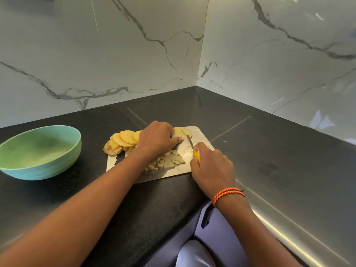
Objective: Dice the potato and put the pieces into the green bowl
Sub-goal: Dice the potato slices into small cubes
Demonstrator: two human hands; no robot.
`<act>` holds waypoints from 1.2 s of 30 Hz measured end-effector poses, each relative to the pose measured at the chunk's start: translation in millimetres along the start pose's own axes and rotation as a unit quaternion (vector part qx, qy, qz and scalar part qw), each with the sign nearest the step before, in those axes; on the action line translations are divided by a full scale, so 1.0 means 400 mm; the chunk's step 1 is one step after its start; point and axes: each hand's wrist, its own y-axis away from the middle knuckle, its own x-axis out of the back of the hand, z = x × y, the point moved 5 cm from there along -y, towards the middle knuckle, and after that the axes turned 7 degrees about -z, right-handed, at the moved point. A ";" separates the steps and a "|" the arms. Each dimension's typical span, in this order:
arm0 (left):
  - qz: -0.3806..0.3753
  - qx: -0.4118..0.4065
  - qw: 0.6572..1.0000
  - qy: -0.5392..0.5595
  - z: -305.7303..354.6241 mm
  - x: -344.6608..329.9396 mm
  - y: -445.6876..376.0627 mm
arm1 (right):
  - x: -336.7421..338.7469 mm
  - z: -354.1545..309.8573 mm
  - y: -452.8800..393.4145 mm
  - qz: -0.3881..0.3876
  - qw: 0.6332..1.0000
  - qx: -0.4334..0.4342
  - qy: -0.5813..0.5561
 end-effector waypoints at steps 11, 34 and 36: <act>0.012 -0.029 0.999 0.028 -0.019 0.006 -0.001 | -0.009 -0.028 -0.102 0.036 0.997 -0.007 -0.066; 0.016 -0.009 0.999 0.031 -0.034 -0.007 -0.016 | -0.029 -0.071 -0.138 0.006 1.000 0.015 -0.002; 0.012 -0.006 0.999 0.033 -0.032 -0.009 -0.017 | -0.026 -0.067 -0.125 0.006 1.000 0.016 -0.004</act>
